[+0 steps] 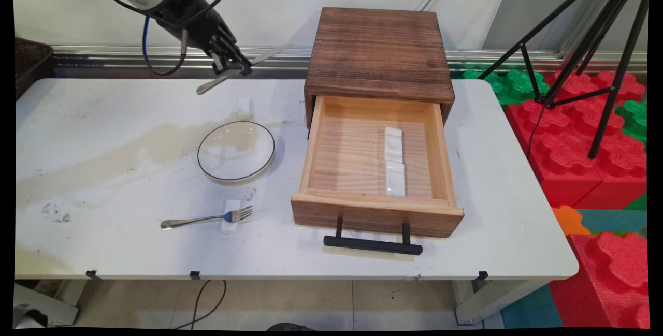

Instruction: Place the picked object into the drawer

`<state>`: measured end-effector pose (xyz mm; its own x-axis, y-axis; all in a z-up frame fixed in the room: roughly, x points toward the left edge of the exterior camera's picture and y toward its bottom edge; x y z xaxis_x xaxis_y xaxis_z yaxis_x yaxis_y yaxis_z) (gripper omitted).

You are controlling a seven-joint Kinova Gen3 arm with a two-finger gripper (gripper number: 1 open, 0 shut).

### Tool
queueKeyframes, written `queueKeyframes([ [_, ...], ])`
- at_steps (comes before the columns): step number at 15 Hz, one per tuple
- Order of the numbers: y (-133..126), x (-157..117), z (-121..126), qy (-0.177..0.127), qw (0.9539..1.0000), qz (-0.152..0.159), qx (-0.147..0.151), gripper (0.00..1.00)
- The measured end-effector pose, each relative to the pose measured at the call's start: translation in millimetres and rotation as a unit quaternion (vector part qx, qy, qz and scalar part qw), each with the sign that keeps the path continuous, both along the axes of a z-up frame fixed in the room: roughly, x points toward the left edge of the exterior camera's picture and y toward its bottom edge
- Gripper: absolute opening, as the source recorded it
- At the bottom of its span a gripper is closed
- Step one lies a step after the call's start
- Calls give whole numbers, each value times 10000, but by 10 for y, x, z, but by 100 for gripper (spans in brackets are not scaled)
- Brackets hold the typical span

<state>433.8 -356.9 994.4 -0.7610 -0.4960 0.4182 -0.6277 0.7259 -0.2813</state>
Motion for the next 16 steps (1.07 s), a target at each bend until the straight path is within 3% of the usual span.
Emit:
queueKeyframes([
  [16,30,-1166,108,163,9964,-826,-123,0],
])
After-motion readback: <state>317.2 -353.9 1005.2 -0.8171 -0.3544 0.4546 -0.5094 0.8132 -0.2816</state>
